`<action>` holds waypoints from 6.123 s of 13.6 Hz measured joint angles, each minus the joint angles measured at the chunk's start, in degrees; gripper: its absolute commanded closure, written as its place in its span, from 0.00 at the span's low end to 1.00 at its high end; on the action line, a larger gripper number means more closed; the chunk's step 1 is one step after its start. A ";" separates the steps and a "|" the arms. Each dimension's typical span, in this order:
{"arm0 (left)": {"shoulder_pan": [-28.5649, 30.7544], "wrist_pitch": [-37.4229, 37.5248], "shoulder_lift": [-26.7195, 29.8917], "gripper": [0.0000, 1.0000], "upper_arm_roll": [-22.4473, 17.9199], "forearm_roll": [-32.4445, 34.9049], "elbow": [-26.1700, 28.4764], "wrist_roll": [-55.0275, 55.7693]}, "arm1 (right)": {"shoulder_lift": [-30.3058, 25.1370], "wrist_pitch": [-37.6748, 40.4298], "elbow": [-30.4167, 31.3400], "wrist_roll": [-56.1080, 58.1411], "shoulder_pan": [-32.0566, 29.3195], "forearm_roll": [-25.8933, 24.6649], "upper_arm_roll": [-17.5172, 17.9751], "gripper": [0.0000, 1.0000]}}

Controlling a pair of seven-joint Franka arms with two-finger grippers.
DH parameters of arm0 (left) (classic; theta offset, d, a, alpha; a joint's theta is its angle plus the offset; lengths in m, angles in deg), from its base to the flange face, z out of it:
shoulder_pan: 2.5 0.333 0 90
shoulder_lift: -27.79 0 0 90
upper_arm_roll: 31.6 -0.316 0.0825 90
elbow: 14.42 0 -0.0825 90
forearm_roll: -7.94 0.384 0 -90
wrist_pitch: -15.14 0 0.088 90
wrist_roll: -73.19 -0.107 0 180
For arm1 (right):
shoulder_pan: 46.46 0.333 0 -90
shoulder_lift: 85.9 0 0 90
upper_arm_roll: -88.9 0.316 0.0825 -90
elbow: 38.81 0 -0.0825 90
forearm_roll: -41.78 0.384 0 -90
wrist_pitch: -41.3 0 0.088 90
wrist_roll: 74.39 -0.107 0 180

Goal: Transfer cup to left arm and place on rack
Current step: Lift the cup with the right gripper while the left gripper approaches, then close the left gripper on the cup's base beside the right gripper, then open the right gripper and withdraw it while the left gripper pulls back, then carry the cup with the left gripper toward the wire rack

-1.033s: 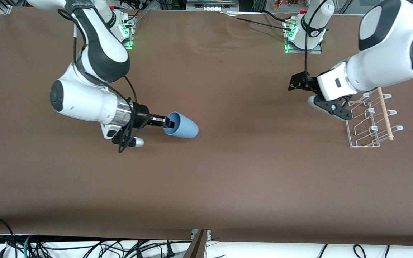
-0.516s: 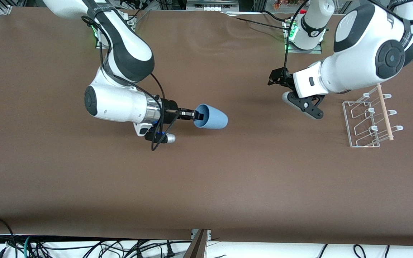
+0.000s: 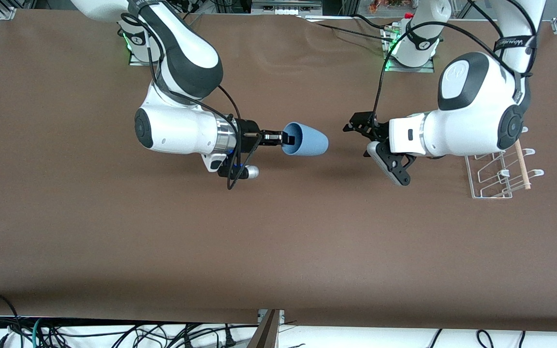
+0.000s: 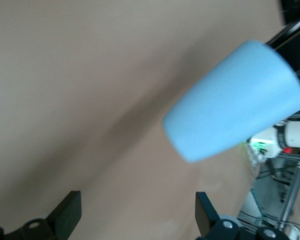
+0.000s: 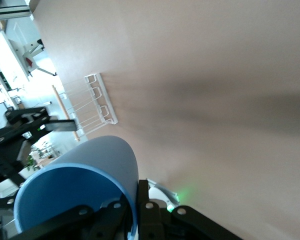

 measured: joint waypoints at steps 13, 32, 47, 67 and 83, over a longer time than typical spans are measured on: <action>1.93 0.12 -1.73 0.00 -0.05 -14.98 2.13 -37.86 | 0.51 -0.04 -0.04 0.00 0.25 1.47 2.14 1.00; 1.65 0.99 -2.15 1.00 2.31 -15.85 3.23 -43.48 | 3.53 -1.30 -3.93 -0.16 1.42 2.51 2.32 0.57; 2.12 10.14 -1.82 1.00 1.82 -9.38 0.55 -34.03 | 1.53 3.84 -7.31 -0.06 -2.74 2.44 -0.89 0.00; -1.89 45.20 -7.88 1.00 1.78 73.42 -2.33 -7.22 | -13.96 30.69 -6.72 0.39 -9.77 -42.27 -18.72 0.00; 14.37 39.14 -16.52 1.00 1.23 85.22 -2.06 3.08 | -21.82 33.27 -2.17 19.27 -16.07 -50.84 -20.67 0.00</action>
